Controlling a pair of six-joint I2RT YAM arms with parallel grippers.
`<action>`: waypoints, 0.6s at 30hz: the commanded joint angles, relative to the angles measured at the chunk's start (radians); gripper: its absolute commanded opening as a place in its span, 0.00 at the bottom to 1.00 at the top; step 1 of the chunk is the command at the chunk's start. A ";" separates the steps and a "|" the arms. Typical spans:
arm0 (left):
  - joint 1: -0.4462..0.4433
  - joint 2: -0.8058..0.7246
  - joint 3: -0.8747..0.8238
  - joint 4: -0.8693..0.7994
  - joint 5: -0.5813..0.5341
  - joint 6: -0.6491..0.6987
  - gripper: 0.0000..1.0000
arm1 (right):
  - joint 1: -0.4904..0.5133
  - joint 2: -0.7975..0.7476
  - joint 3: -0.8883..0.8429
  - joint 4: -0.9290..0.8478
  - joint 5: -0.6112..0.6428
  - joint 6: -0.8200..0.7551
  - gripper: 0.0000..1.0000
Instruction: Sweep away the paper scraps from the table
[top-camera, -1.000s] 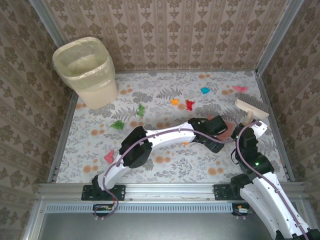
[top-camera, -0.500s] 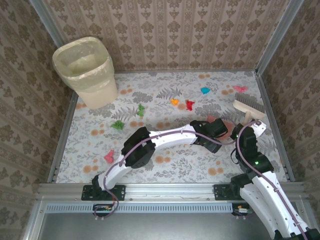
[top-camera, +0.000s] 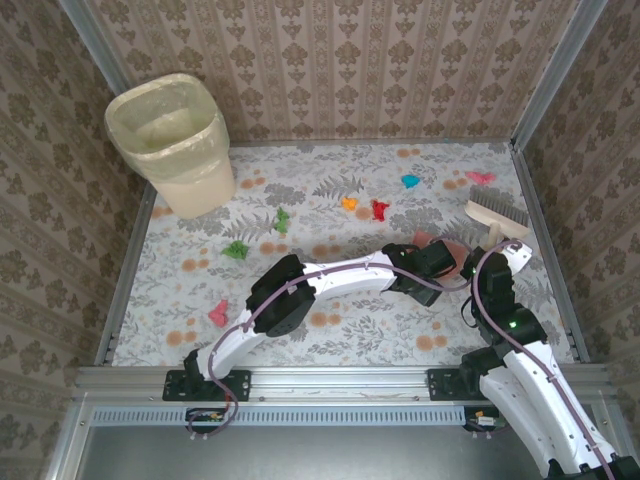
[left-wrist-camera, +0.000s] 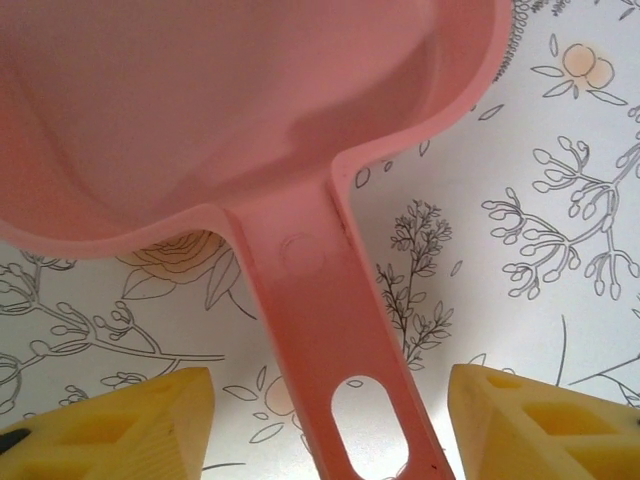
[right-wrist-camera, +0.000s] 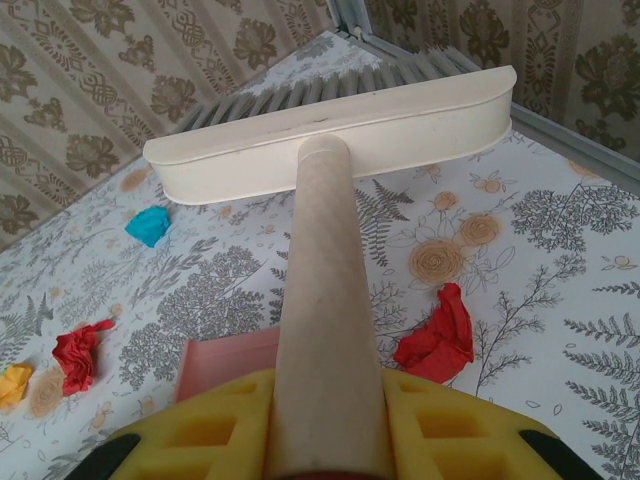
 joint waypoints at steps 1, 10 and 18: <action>-0.008 0.023 0.004 -0.006 -0.043 0.004 0.61 | -0.002 -0.005 0.017 0.026 0.001 0.006 0.00; -0.010 0.023 -0.010 0.019 -0.042 0.003 0.59 | -0.001 -0.005 0.012 0.034 -0.005 0.007 0.00; -0.011 0.026 -0.012 0.020 -0.054 0.007 0.52 | -0.001 -0.005 0.011 0.037 -0.006 0.007 0.00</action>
